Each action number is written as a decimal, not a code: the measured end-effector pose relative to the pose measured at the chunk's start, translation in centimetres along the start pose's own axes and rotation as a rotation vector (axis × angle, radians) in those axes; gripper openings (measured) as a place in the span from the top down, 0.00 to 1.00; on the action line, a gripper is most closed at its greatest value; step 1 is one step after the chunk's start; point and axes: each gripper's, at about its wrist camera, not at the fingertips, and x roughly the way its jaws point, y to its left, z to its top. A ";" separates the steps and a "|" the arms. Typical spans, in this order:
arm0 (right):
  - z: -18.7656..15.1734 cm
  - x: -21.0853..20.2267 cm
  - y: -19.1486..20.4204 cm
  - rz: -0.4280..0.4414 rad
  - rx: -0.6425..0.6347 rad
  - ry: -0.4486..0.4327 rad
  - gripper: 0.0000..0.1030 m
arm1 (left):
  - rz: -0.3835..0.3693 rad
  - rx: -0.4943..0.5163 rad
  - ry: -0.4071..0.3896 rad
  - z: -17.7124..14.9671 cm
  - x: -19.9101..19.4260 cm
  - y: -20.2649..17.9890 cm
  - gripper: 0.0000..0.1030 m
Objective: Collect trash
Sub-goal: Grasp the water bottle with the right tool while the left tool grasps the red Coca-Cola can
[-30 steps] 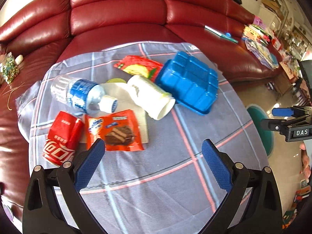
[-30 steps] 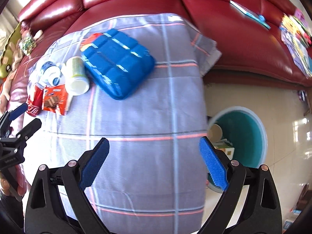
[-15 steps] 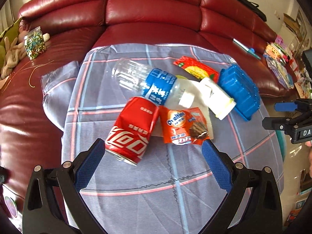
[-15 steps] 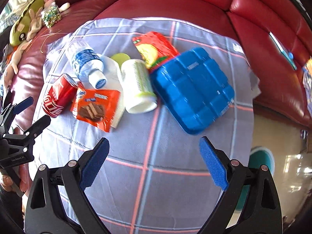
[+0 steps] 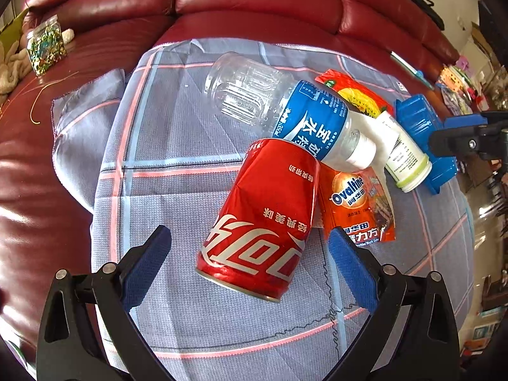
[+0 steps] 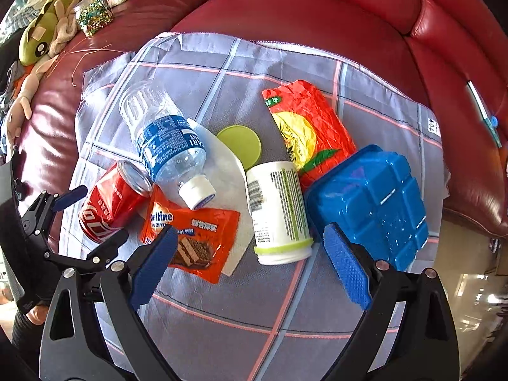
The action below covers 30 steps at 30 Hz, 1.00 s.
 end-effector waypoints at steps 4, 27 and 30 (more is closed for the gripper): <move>2.0 0.7 0.6 0.019 0.000 0.016 0.14 | -0.012 -0.015 0.007 0.3 1.1 0.3 0.04; 8.9 7.9 8.9 0.077 -0.166 0.084 0.26 | 0.033 -0.087 -0.065 -1.5 -2.5 4.4 0.41; 8.8 8.7 9.2 0.078 -0.169 0.099 0.33 | 0.035 -0.091 -0.067 -1.6 -2.4 4.4 0.41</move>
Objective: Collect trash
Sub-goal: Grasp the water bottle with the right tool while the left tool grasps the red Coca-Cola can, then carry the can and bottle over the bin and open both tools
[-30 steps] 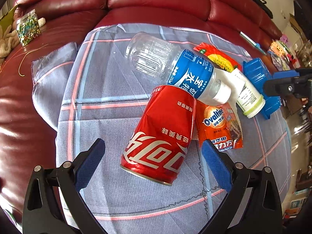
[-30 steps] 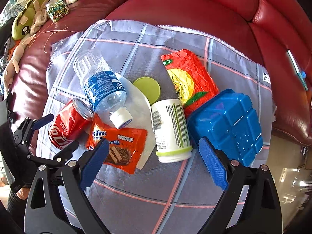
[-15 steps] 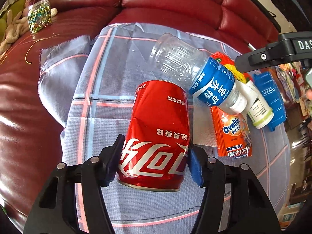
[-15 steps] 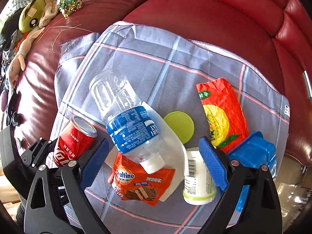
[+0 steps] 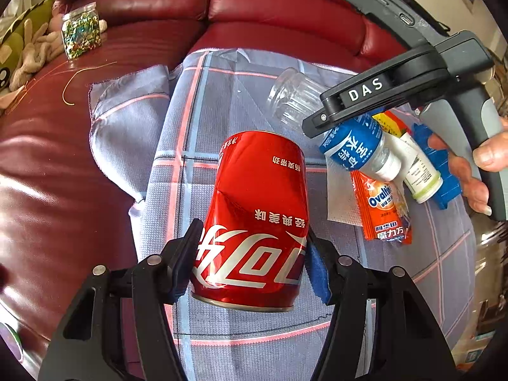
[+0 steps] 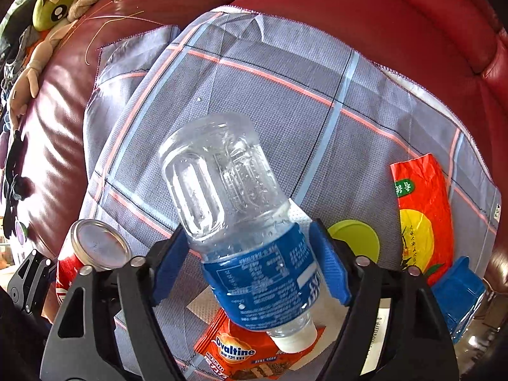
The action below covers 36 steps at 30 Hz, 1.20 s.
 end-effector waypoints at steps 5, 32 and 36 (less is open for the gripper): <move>-0.9 -1.4 0.0 -0.044 0.011 -0.060 0.35 | 0.002 0.006 0.002 -0.1 0.1 -0.4 0.41; -26.9 -19.1 -18.7 -0.089 0.324 -0.278 0.36 | -0.172 0.333 -0.070 -3.2 -6.7 -24.3 0.41; -33.0 -20.0 -23.6 -0.109 0.425 -0.290 0.36 | -0.233 0.414 -0.050 -4.3 -6.3 -30.3 0.41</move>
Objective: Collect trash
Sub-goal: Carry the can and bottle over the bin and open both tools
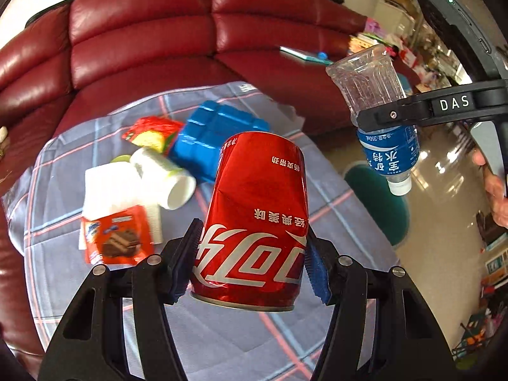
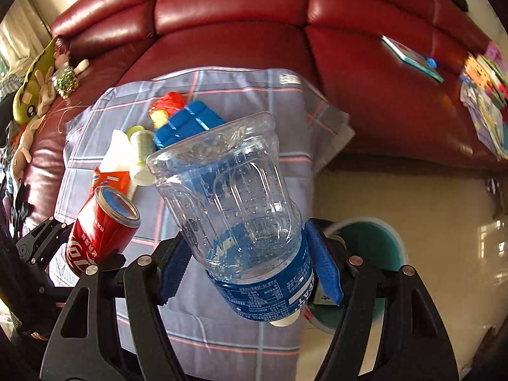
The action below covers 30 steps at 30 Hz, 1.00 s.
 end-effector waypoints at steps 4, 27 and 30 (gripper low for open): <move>-3.5 -1.0 -7.1 -0.032 0.105 -0.001 0.36 | -0.064 0.086 0.033 1.1 2.5 -5.9 0.41; -10.8 4.3 -23.4 0.015 0.389 0.050 0.35 | -0.126 0.349 0.273 3.1 18.6 -24.1 0.20; -10.7 5.3 -23.8 0.024 0.399 0.060 0.36 | -0.114 0.362 0.262 2.8 18.9 -24.2 0.10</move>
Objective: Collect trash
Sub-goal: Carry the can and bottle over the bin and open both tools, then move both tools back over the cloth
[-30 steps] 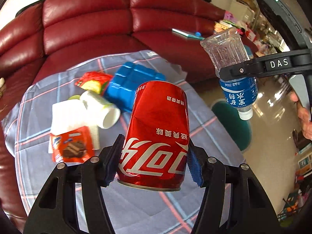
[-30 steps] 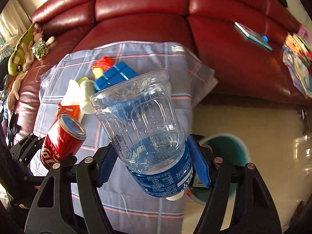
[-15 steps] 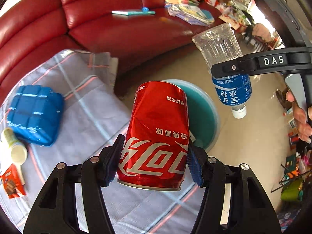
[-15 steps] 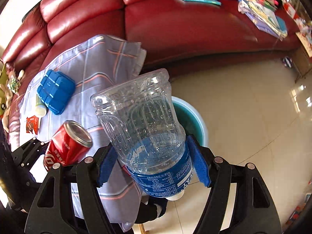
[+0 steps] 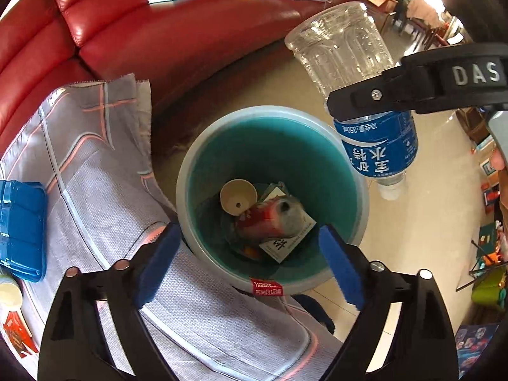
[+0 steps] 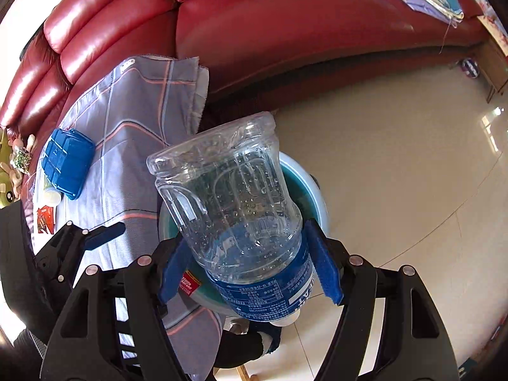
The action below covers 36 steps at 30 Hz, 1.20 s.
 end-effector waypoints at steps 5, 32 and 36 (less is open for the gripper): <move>0.4 1.2 -0.1 0.010 0.006 0.018 0.36 | -0.002 -0.011 0.000 -0.4 0.0 0.8 0.07; -0.2 2.0 4.2 -0.028 -0.020 0.114 0.12 | -0.007 -0.128 -0.065 -2.9 -4.9 4.5 0.04; -0.9 0.8 5.2 -0.040 -0.035 0.099 0.12 | 0.006 -0.132 -0.089 -4.0 -6.4 4.9 0.04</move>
